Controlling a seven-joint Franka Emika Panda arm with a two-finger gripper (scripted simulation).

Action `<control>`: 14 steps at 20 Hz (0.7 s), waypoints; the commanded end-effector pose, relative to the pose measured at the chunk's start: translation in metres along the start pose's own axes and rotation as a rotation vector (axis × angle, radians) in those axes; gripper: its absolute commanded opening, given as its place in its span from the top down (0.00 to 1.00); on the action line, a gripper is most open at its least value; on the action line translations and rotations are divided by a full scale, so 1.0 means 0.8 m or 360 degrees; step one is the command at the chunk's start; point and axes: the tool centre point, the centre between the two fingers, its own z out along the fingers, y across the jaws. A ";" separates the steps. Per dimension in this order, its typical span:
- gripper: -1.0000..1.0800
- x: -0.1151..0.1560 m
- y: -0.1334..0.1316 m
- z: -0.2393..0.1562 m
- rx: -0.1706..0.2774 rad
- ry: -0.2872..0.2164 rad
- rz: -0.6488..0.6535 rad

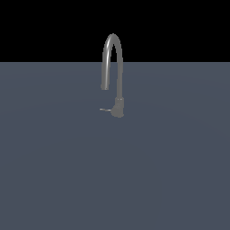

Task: Turn on the faucet by rotating a designated handle.

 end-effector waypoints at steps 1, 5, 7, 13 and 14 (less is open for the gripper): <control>1.00 0.000 0.000 0.000 0.0000 0.0000 0.0000; 1.00 0.004 -0.001 0.002 -0.0022 -0.0003 -0.0024; 1.00 0.008 -0.003 0.005 -0.0050 -0.0007 -0.0053; 1.00 0.031 -0.012 0.022 -0.0196 -0.0028 -0.0209; 1.00 0.036 -0.015 0.026 -0.0229 -0.0032 -0.0244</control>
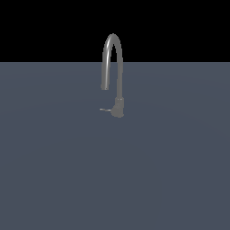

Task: Turn on the faucet by rotating a designated handle.

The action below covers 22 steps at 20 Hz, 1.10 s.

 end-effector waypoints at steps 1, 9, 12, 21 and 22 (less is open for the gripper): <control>1.00 0.013 -0.005 0.009 -0.0080 -0.0012 -0.0087; 1.00 0.063 -0.028 0.050 -0.0419 -0.0058 -0.0449; 1.00 0.081 -0.038 0.067 -0.0548 -0.0075 -0.0588; 1.00 0.122 -0.062 0.118 -0.0890 -0.0119 -0.0954; 1.00 0.126 -0.065 0.123 -0.0924 -0.0124 -0.0990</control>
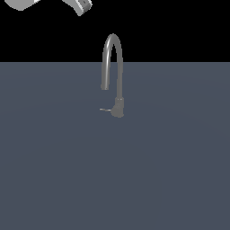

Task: Turn on the faucet by rotating a designated handle.

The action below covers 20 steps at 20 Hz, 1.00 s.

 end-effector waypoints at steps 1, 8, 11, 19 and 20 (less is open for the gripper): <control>1.00 0.014 -0.006 0.009 -0.0088 -0.0009 -0.0095; 1.00 0.048 -0.021 0.035 -0.0307 -0.0036 -0.0328; 1.00 0.060 -0.027 0.046 -0.0394 -0.0046 -0.0419; 1.00 0.090 -0.042 0.076 -0.0611 -0.0072 -0.0646; 1.00 0.093 -0.044 0.080 -0.0637 -0.0075 -0.0673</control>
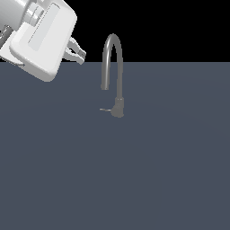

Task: Turn on the faucet by rotating a designated handle.

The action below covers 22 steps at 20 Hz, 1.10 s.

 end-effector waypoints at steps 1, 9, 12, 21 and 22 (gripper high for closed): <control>1.00 0.011 -0.004 0.007 -0.0067 -0.0007 -0.0069; 1.00 0.042 -0.017 0.031 -0.0271 -0.0033 -0.0277; 1.00 0.052 -0.022 0.041 -0.0346 -0.0043 -0.0354; 1.00 0.082 -0.037 0.071 -0.0572 -0.0075 -0.0584; 1.00 0.086 -0.038 0.075 -0.0597 -0.0079 -0.0609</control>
